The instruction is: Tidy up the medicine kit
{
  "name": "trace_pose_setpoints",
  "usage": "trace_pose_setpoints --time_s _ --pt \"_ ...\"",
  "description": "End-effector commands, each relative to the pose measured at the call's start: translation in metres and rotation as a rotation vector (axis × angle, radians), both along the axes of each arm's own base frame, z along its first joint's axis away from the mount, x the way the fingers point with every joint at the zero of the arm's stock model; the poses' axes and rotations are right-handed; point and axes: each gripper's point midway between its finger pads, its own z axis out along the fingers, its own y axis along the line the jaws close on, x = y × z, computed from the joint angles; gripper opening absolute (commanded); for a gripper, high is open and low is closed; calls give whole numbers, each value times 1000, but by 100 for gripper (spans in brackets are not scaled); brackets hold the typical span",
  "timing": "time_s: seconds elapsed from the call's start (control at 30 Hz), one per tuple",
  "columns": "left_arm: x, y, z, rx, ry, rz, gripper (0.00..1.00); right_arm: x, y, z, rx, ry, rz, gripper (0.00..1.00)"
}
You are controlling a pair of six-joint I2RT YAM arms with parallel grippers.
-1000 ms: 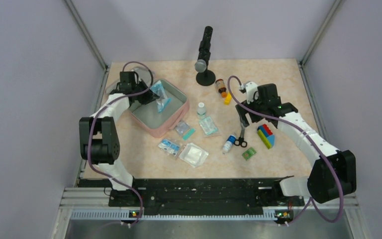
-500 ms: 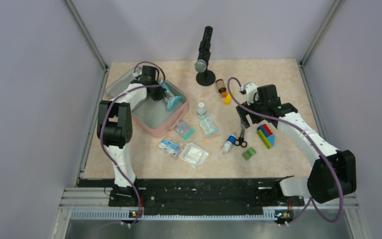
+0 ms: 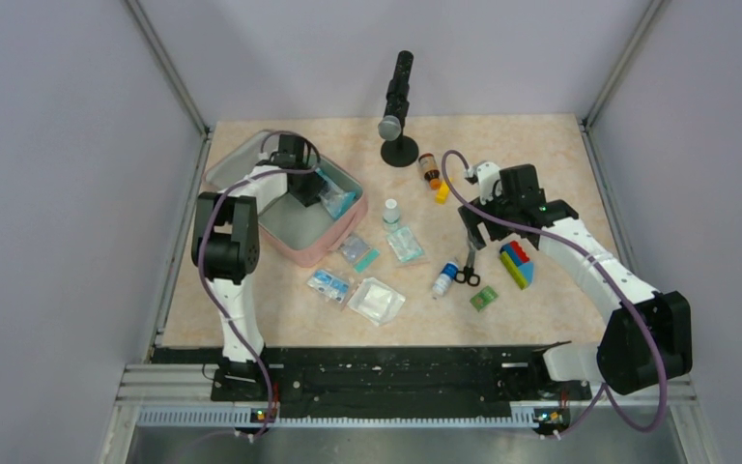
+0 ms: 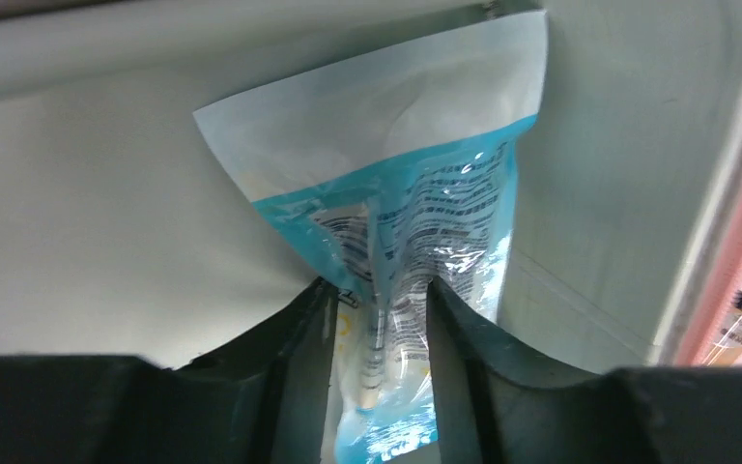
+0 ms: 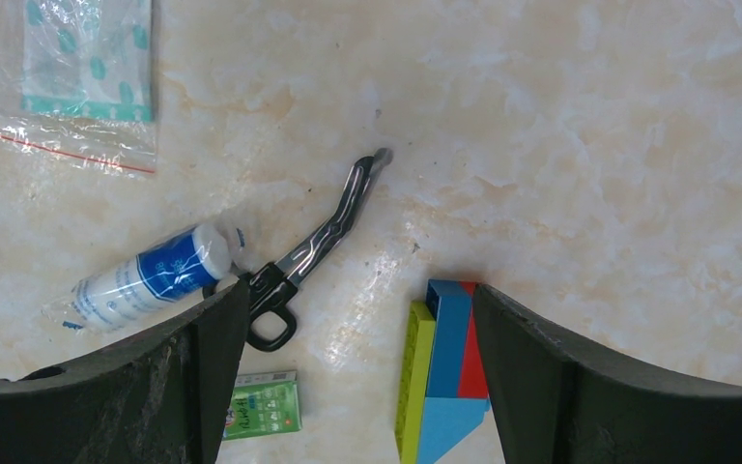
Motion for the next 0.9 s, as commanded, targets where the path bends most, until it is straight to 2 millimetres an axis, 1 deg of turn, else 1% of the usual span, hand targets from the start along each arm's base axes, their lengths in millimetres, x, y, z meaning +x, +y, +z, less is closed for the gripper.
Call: trace_pose_setpoints --time_s 0.0,0.03,0.13,0.17,0.2,0.27,0.33,0.43,0.53,0.6,0.7,0.77,0.8,0.87 --pt "12 -5 22 -27 -79 -35 51 4 6 13 15 -33 20 84" --pt "12 -5 28 -25 -93 -46 54 5 8 14 20 -36 23 84" --pt "5 -3 50 -17 -106 -53 59 4 14 14 48 -36 47 84" --pt "1 0 59 -12 -110 -48 62 1 20 14 71 -26 72 84" --pt "-3 2 72 -5 -128 -50 65 0 24 13 92 -18 91 84" --pt "-14 7 85 9 -137 -62 68 -4 35 11 136 0 137 84" --pt "-26 12 96 30 -156 -106 68 -5 45 10 177 9 168 83" --pt "-38 20 122 91 -235 -208 68 0 61 7 181 1 209 81" --pt "-49 20 148 173 -368 -379 66 8 77 9 170 -39 233 79" --pt "-61 18 164 220 -430 -470 66 14 87 11 161 -62 237 78" --pt "-87 0 185 241 -561 -702 65 18 106 13 164 -87 282 74" --pt "-112 -12 194 259 -655 -881 65 16 124 15 184 -94 354 74" --pt "-126 -17 194 270 -689 -962 65 13 132 17 201 -90 396 74" --pt "-152 -22 188 284 -727 -1084 65 4 149 16 243 -59 490 74"
